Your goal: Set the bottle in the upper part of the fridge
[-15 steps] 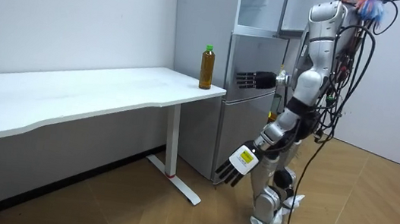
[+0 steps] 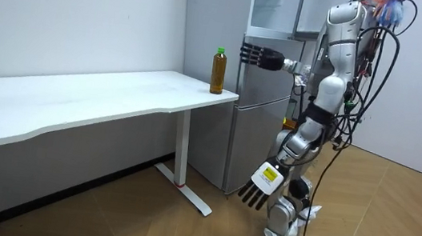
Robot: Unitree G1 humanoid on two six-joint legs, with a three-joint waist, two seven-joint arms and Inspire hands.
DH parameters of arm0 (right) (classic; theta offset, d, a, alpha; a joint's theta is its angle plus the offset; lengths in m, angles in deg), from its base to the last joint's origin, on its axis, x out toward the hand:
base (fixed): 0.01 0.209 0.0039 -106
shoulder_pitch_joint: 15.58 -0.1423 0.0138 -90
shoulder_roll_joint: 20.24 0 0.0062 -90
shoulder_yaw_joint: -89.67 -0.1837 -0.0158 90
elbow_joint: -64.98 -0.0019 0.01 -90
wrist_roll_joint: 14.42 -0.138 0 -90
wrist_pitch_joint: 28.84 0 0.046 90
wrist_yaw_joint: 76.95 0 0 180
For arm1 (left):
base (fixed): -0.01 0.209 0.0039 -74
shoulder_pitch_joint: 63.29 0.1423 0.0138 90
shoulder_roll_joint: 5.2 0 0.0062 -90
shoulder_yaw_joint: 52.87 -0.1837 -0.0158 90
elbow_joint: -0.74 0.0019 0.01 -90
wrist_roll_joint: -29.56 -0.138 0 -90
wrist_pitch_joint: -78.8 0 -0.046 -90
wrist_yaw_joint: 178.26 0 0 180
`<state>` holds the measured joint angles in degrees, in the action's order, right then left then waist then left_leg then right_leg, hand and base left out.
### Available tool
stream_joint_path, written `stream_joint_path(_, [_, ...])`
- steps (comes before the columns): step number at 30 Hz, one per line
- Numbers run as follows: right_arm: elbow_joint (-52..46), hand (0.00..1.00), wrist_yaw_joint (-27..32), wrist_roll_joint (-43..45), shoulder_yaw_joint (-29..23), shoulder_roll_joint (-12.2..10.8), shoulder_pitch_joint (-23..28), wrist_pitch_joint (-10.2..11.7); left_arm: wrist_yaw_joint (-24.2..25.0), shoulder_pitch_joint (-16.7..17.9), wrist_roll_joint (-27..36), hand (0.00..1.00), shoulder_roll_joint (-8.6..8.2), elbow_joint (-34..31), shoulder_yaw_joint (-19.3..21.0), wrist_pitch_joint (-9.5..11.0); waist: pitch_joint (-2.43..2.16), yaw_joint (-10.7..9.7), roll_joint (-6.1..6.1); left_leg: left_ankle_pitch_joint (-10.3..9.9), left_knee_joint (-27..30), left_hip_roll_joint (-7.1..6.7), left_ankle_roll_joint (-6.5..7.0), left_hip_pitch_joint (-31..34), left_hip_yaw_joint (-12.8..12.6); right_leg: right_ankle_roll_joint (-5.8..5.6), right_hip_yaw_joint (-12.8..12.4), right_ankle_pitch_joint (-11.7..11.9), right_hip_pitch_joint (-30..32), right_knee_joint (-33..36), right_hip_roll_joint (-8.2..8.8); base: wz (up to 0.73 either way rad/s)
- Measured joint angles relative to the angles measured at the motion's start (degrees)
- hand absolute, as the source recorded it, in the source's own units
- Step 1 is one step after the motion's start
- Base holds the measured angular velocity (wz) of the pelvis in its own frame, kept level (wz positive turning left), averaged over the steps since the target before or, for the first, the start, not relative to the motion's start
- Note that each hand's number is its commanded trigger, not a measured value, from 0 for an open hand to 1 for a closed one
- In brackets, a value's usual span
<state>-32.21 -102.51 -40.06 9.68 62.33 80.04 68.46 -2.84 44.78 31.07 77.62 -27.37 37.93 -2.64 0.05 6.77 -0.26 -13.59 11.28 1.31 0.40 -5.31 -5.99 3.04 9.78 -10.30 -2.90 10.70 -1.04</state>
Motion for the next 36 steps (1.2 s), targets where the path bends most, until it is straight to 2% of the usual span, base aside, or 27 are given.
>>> stream_joint_path(7, [-0.8, 0.0, 1.1, -1.6, -0.1, 0.0, -4.3, 0.3, 0.7, -0.4, -3.5, 0.0, 0.1, -0.2, 0.2, -0.6, -0.19, 1.6, -0.37, 0.0, 0.2, 0.01, -0.01, -0.1, 0.3, 0.07, 0.5, 0.1, -0.1, 0.1, 0.03, 0.01])
stream_joint_path(12, [-0.7, 0.0, 3.5, -1.6, -0.1, 0.7, -5.9, 0.3, 0.2, -0.2, -3.7, 0.0, 0.83, -0.1, 0.0, -1.6, -0.07, 1.8, -1.27, 0.0, 0.4, -0.08, -0.02, -0.1, 1.5, 0.07, 1.4, 0.1, -0.8, -0.1, 0.14, 0.09])
stream_joint_path(17, [-0.7, 0.0, 5.9, -1.6, 0.0, 0.7, -6.9, 0.3, 0.1, -0.3, -6.8, 0.0, 0.86, 0.0, 0.0, -2.4, 0.02, 2.8, -1.68, 0.0, 0.5, -0.17, -0.01, -0.2, 1.9, 0.05, 1.3, 0.1, -1.2, -0.1, 0.2, 0.02])
stream_joint_path(20, [-0.7, 0.0, 6.9, -1.6, 0.0, 0.7, -6.9, 0.3, 0.1, -0.3, -6.8, 0.0, 0.98, 0.0, 0.1, -3.0, 0.03, 2.9, -2.15, 0.0, 0.5, -0.32, -0.01, 0.3, 3.1, 0.05, 1.6, 0.1, -1.3, -0.1, 0.18, 0.11])
stream_joint_path(22, [-0.7, 0.0, 8.5, -1.4, 0.1, 1.1, -6.9, 0.3, 0.2, -0.5, -6.8, 0.0, 0.96, 0.0, 0.2, -3.5, 0.14, 3.2, -2.58, 0.1, 0.7, -0.34, -0.05, 0.9, 3.5, 0.12, 1.9, 0.1, -1.1, -0.1, 0.17, 0.1])
stream_joint_path(29, [-0.7, 0.0, 13.3, -1.3, 0.1, 1.5, -7.5, 0.3, 1.3, -0.4, -6.9, 0.0, 0.77, 0.0, 0.2, -4.3, 0.16, 3.9, -2.84, 0.1, 1.4, -0.45, -0.05, 1.9, 4.6, 0.12, 3.3, 0.1, -0.9, -0.2, 0.37, 0.08])
stream_joint_path(33, [-0.1, 0.0, 16.3, -1.0, 0.1, 2.8, -9.6, 0.4, 1.6, -0.6, -7.7, 0.0, 0.72, 0.0, 0.3, -4.4, 0.19, 4.3, -3.14, 0.1, 1.3, -0.72, -0.02, 2.2, 5.2, 0.02, 4.5, 0.0, -1.0, -0.2, 0.74, 0.09])
stream_joint_path(36, [3.2, 0.0, 18.9, -0.8, 0.7, 2.8, -12.3, 0.7, 1.8, -0.6, -8.6, 0.0, 0.75, -0.1, 0.3, -5.3, 0.33, 4.8, -3.57, 0.1, 1.6, -0.96, 0.03, 2.4, 6.0, -0.06, 4.7, -0.1, -1.1, -0.2, 0.92, 0.11])
